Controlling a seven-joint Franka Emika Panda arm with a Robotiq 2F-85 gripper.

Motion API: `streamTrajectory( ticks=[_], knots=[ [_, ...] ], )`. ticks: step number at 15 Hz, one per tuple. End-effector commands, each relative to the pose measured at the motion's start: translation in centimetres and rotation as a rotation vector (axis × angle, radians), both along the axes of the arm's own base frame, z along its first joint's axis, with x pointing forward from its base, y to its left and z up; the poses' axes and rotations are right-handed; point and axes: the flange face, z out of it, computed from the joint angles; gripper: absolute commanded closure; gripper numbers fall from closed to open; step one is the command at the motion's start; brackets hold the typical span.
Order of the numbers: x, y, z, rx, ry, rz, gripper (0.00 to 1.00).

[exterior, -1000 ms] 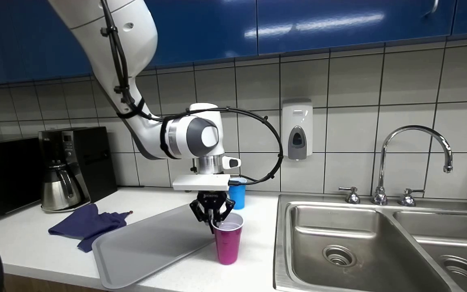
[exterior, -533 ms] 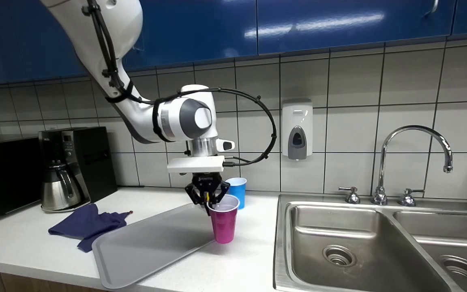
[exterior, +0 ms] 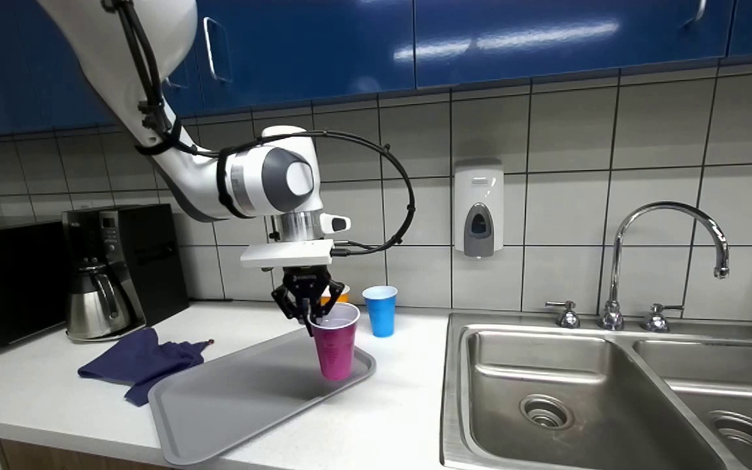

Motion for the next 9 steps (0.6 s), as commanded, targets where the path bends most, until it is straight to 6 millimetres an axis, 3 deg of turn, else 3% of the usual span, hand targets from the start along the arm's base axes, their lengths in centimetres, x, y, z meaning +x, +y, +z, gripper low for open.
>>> streamTrajectory(
  ticks=[1, 6, 9],
  knots=[
    [0.0, 3.8, -0.8, -0.008, 0.013, 0.007, 0.99],
    [0.1, 9.3, -2.3, -0.006, 0.026, 0.04, 0.99],
    [-0.4, 10.8, -3.0, -0.01, 0.035, 0.047, 0.99]
  ],
)
